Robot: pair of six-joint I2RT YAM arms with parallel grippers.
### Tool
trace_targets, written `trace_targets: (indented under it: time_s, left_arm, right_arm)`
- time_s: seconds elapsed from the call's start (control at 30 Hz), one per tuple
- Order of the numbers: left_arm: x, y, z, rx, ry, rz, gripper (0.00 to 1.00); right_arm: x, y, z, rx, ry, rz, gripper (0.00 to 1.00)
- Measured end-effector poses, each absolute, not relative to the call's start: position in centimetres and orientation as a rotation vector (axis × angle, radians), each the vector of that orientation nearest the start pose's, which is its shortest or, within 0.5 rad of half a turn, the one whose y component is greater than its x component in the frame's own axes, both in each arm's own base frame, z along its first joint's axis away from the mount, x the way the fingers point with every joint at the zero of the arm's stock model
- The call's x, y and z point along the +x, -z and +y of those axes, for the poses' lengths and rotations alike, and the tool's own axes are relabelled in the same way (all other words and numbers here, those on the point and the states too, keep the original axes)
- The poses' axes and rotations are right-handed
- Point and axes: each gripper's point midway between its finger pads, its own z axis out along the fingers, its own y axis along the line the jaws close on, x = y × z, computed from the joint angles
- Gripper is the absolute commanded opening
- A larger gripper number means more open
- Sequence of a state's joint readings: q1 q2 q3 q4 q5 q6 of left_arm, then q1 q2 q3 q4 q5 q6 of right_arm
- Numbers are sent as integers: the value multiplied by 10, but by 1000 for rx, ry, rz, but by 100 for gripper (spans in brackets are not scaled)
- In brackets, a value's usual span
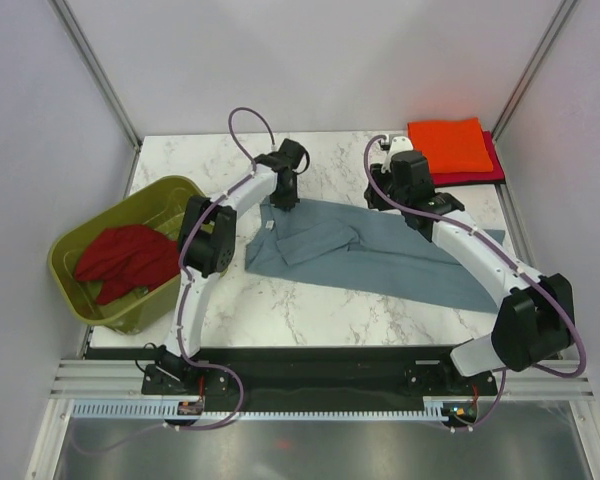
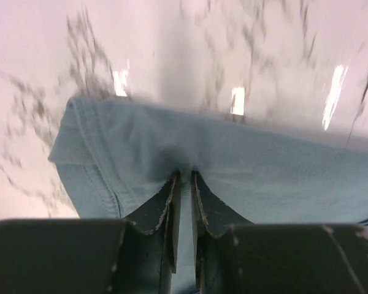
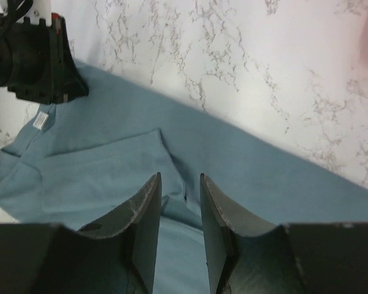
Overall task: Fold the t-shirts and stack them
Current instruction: Fold the tshirt
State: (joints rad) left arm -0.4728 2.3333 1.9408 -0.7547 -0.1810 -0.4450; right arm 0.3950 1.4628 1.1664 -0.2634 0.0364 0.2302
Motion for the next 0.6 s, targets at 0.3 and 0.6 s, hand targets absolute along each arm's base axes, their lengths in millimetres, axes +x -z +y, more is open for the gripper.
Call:
trace_targets:
  time_s: [0.3, 0.6]
  left_arm:
    - [601, -43, -244, -88, 242, 2407, 27]
    - [579, -132, -235, -114, 512, 2274, 19]
  right_arm:
    - [401, -216, 148, -118, -279, 2088, 38]
    - [397, -231, 150, -105, -312, 2072, 39]
